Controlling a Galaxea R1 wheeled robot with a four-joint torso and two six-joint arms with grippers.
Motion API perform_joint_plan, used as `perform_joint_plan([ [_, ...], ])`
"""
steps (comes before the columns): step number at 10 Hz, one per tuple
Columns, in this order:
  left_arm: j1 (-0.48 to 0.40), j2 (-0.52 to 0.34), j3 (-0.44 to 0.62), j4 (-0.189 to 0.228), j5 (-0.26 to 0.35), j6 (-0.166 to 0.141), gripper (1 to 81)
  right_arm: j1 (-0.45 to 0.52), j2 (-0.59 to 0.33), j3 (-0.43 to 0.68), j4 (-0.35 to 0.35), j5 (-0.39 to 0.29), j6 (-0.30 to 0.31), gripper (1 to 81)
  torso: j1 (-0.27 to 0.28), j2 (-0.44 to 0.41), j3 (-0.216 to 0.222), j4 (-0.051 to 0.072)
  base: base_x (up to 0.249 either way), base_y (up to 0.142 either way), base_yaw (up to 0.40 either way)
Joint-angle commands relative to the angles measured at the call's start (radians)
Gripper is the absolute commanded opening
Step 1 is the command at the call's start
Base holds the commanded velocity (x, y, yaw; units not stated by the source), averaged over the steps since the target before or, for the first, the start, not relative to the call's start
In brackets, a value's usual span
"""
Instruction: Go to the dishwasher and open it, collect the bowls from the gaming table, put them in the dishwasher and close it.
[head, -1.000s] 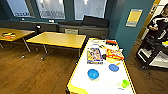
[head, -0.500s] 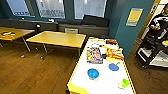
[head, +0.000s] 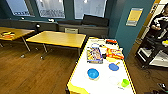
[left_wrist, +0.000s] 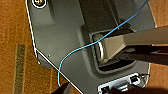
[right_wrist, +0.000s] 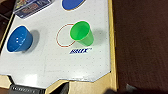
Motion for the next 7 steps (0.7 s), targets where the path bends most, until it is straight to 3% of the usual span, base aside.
perform_joint_plan([
  [1, -0.022, 0.000, 0.001, -0.013, 0.062, 0.001, 81.1, 0.154, 0.022, -0.119, 0.024, -0.066, 0.110, 81.1, 0.000, 0.000, 0.000, 0.000, 0.000, 0.000, 0.000],
  [5, -0.029, 0.003, 0.000, -0.013, 0.062, 0.001, 81.1, 0.281, 0.092, -0.159, 0.043, -0.131, 0.110, 81.1, 0.000, 0.000, -0.001, 0.000, 0.000, 0.000, 0.000],
  [7, -0.027, -0.002, -0.002, -0.022, 0.062, 0.000, 81.1, 0.317, 0.105, -0.200, 0.046, -0.143, 0.145, 81.1, 0.000, 0.000, -0.001, 0.000, 0.000, 0.000, 0.000],
])
